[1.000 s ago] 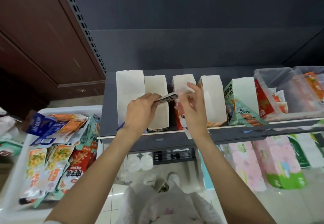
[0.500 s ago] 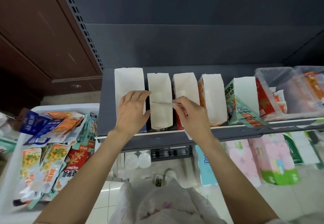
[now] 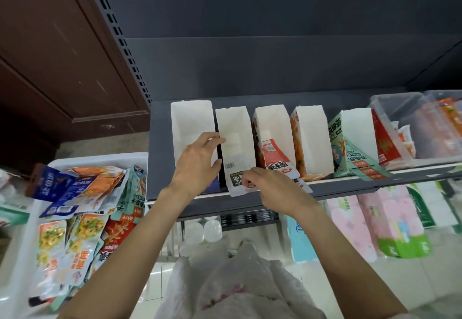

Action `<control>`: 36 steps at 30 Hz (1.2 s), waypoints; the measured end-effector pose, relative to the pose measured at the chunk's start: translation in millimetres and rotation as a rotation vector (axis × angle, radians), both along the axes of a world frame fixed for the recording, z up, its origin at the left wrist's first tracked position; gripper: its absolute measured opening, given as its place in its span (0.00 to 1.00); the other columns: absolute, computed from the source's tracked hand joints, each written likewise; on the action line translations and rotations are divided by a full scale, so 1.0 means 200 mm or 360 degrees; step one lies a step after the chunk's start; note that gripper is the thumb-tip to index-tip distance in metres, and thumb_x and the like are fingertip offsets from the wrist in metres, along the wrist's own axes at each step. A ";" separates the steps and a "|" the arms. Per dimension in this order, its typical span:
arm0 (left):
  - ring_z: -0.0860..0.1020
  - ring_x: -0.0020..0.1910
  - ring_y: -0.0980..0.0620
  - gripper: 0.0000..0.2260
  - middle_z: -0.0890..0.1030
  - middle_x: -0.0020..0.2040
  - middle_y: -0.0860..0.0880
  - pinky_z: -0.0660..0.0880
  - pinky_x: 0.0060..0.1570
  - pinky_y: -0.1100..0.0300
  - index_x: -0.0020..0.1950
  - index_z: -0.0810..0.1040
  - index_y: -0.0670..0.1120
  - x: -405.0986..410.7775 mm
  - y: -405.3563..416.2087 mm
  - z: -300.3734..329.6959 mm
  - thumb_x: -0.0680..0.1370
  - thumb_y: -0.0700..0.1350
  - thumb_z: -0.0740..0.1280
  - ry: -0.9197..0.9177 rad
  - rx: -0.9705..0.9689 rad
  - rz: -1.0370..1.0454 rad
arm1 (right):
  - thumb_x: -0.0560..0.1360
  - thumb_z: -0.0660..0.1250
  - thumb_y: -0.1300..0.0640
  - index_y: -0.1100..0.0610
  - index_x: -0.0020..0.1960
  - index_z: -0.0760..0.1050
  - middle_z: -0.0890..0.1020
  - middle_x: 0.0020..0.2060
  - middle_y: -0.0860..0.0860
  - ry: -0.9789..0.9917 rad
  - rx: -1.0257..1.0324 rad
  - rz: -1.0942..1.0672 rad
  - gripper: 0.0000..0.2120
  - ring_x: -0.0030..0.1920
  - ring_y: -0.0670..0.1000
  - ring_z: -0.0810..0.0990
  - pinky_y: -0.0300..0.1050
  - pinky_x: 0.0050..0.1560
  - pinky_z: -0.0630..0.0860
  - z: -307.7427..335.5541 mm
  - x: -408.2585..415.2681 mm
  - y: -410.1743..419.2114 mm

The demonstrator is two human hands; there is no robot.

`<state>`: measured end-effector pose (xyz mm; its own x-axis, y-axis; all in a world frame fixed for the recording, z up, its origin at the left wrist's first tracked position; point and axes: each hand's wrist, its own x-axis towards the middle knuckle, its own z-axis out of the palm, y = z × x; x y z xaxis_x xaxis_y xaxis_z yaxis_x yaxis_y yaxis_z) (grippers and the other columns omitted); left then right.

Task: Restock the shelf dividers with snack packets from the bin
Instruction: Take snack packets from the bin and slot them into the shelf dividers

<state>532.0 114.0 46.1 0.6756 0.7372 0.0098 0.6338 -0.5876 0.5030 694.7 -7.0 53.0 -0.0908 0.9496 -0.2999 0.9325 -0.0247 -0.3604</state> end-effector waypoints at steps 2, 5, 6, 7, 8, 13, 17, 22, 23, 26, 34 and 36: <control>0.76 0.60 0.47 0.19 0.69 0.69 0.50 0.69 0.63 0.55 0.68 0.72 0.47 -0.01 0.00 0.00 0.77 0.41 0.66 -0.0025 -0.0003 -0.0018 | 0.70 0.62 0.74 0.55 0.59 0.72 0.76 0.58 0.50 -0.0020 -0.0015 -0.0023 0.23 0.53 0.52 0.77 0.46 0.49 0.76 0.02 -0.02 0.01; 0.73 0.62 0.49 0.16 0.74 0.65 0.50 0.68 0.62 0.60 0.66 0.74 0.48 -0.02 -0.01 0.02 0.78 0.42 0.66 -0.0121 -0.0012 -0.0014 | 0.70 0.63 0.73 0.56 0.58 0.75 0.79 0.57 0.51 -0.0072 0.0246 -0.0082 0.20 0.54 0.53 0.77 0.44 0.51 0.75 0.04 -0.04 0.01; 0.74 0.61 0.50 0.15 0.76 0.62 0.51 0.67 0.58 0.62 0.64 0.75 0.48 -0.03 -0.02 0.03 0.78 0.43 0.66 -0.0184 -0.0007 0.0011 | 0.69 0.64 0.73 0.57 0.56 0.77 0.80 0.54 0.52 -0.0071 0.0382 -0.0101 0.19 0.53 0.53 0.78 0.45 0.50 0.75 0.04 -0.05 0.01; 0.74 0.58 0.51 0.12 0.78 0.57 0.53 0.67 0.53 0.64 0.62 0.76 0.49 -0.05 -0.03 0.06 0.78 0.44 0.65 -0.0257 0.0000 0.0063 | 0.68 0.65 0.73 0.57 0.53 0.78 0.81 0.52 0.52 -0.0055 0.0511 -0.0120 0.18 0.51 0.54 0.79 0.46 0.48 0.77 0.05 -0.07 0.01; 0.75 0.54 0.53 0.10 0.79 0.51 0.55 0.67 0.49 0.64 0.59 0.77 0.50 -0.07 -0.05 0.08 0.79 0.46 0.65 -0.0338 0.0009 0.0132 | 0.67 0.65 0.73 0.57 0.51 0.78 0.82 0.49 0.52 -0.0035 0.0642 -0.0138 0.17 0.50 0.54 0.80 0.46 0.46 0.77 0.07 -0.09 0.01; 0.76 0.39 0.57 0.02 0.78 0.37 0.56 0.72 0.36 0.61 0.47 0.75 0.54 -0.29 -0.19 0.19 0.78 0.49 0.63 -0.0753 0.0019 0.0516 | 0.71 0.52 0.61 0.57 0.51 0.78 0.82 0.46 0.50 0.0162 0.0946 -0.0106 0.17 0.47 0.50 0.79 0.39 0.44 0.73 0.19 -0.26 0.02; 0.75 0.33 0.56 0.03 0.78 0.34 0.54 0.70 0.32 0.59 0.49 0.76 0.52 -0.63 -0.35 0.12 0.78 0.49 0.64 -0.0763 0.0022 0.0877 | 0.73 0.50 0.57 0.56 0.51 0.78 0.83 0.46 0.50 0.0330 0.0917 0.0150 0.19 0.46 0.52 0.81 0.47 0.40 0.79 0.20 -0.50 0.04; 0.78 0.40 0.54 0.06 0.80 0.39 0.54 0.71 0.40 0.59 0.53 0.77 0.54 -1.10 -0.55 -0.02 0.77 0.46 0.66 -0.0433 -0.0257 0.1415 | 0.74 0.59 0.66 0.57 0.54 0.78 0.82 0.50 0.51 0.0577 0.0644 0.0463 0.13 0.50 0.54 0.80 0.50 0.44 0.78 0.09 -0.91 0.08; 0.79 0.43 0.52 0.07 0.81 0.42 0.53 0.71 0.43 0.59 0.54 0.77 0.52 -1.19 -0.58 -0.04 0.77 0.45 0.66 -0.0373 -0.0318 0.1501 | 0.76 0.59 0.66 0.57 0.56 0.78 0.82 0.53 0.51 0.0580 0.0547 0.0506 0.13 0.52 0.53 0.80 0.49 0.47 0.77 0.05 -1.00 0.10; 0.80 0.48 0.49 0.09 0.82 0.48 0.49 0.72 0.48 0.59 0.57 0.77 0.48 -1.43 -0.60 -0.14 0.77 0.43 0.66 -0.0318 -0.0461 0.1699 | 0.77 0.60 0.63 0.56 0.63 0.74 0.78 0.59 0.51 0.0490 0.0323 0.0562 0.15 0.58 0.52 0.76 0.49 0.56 0.75 -0.12 -1.25 0.19; 0.76 0.53 0.50 0.15 0.78 0.59 0.48 0.75 0.51 0.57 0.63 0.74 0.47 -1.71 -0.42 -0.30 0.77 0.43 0.66 -0.0183 -0.0443 0.1821 | 0.75 0.68 0.55 0.52 0.73 0.60 0.62 0.72 0.53 0.0013 0.0300 0.0401 0.30 0.73 0.55 0.59 0.50 0.70 0.63 -0.39 -1.59 0.51; 0.76 0.54 0.50 0.16 0.77 0.61 0.48 0.74 0.51 0.57 0.65 0.73 0.47 -1.74 -0.36 -0.33 0.77 0.43 0.66 -0.0138 -0.0454 0.1784 | 0.74 0.70 0.54 0.51 0.73 0.60 0.62 0.72 0.54 -0.0043 0.0317 0.0340 0.31 0.73 0.55 0.60 0.49 0.69 0.63 -0.44 -1.60 0.60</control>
<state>184.7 42.5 -20.1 -0.3524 0.9048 -0.2391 0.6839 0.4234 0.5941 374.6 112.5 -35.7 -0.2895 0.9503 -0.1145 0.9184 0.2420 -0.3131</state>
